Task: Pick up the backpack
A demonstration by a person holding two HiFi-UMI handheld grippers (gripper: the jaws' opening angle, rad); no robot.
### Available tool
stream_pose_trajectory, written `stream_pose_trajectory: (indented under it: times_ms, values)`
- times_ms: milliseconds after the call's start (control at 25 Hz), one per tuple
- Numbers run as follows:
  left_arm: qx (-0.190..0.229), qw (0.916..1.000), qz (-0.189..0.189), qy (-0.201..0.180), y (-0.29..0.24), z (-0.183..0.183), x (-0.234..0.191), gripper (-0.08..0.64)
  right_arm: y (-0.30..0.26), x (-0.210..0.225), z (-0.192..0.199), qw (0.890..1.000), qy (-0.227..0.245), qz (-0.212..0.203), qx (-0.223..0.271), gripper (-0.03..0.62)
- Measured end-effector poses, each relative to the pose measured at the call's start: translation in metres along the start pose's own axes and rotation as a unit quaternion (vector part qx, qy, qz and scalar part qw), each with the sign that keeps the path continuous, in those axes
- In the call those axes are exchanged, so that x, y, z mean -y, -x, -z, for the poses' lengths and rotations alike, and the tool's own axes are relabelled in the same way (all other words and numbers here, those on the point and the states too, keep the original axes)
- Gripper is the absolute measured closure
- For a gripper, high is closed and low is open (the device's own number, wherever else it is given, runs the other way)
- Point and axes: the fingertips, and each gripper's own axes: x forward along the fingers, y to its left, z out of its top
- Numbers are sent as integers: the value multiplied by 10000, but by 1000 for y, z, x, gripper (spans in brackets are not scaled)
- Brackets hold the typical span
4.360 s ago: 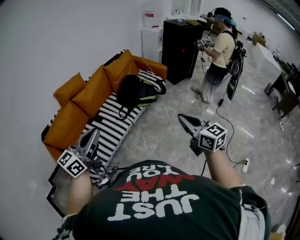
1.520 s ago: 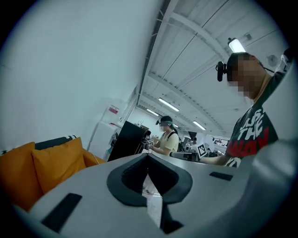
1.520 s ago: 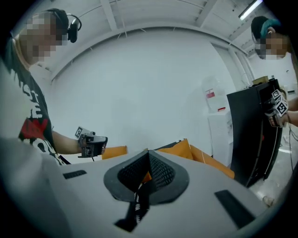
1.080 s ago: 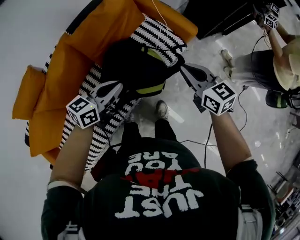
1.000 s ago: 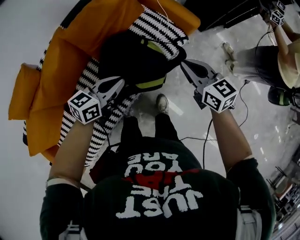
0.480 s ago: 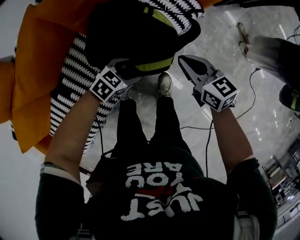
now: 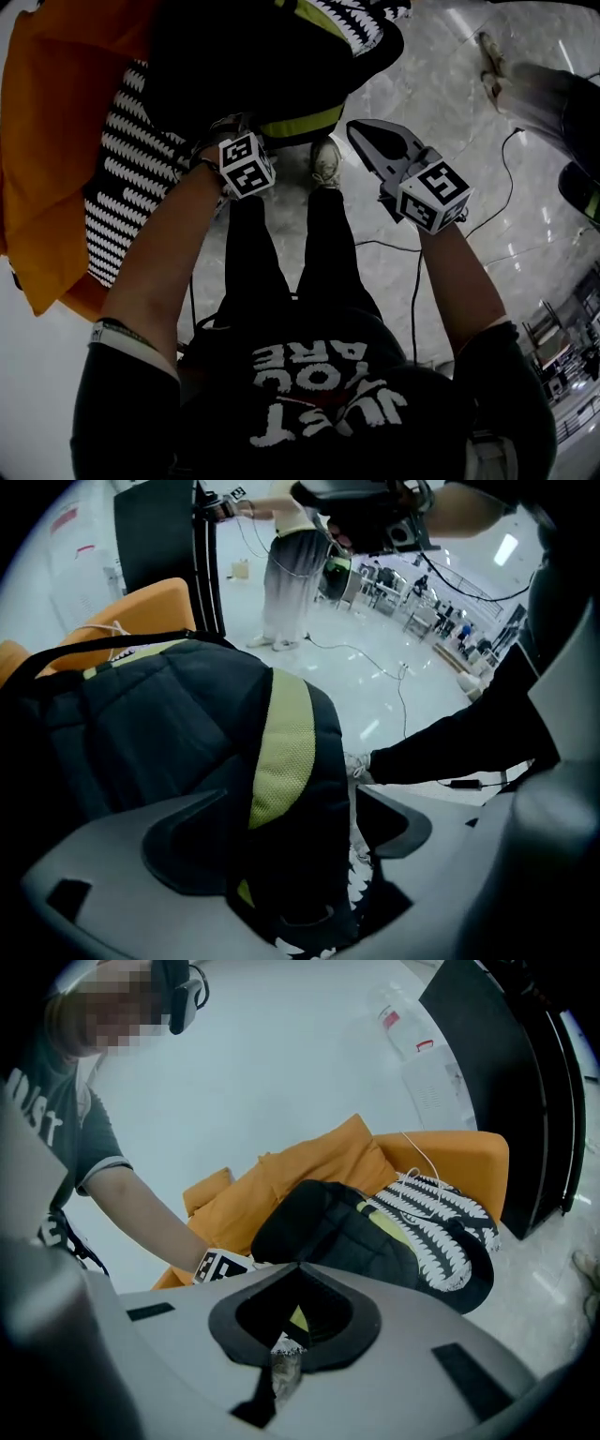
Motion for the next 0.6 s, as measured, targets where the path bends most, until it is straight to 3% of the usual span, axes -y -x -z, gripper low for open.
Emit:
stream_pose_trajectory:
  times_ms: [240,280,320,480,600]
  values:
    - [-492,9961,-695,-214,-25,5,-16,148,0,0,16,9998,-167,23,-104,566]
    - [-463,9960,-746,-165,-23,3,-19,192,1,0,16,9998,-186,21,-106,566]
    - [-395,9963,-748,-115,-20,1,-22,258,1,0,16,9997,-198,20,-105,566]
    - [87,9990,-421,155,-4,-12,-16,287,4,-2,16,9997,-230,58,-54,566]
    - [603,9961,-83,639,13,-27,-5,304,6,-8,21,9997,-217,60,-7,566]
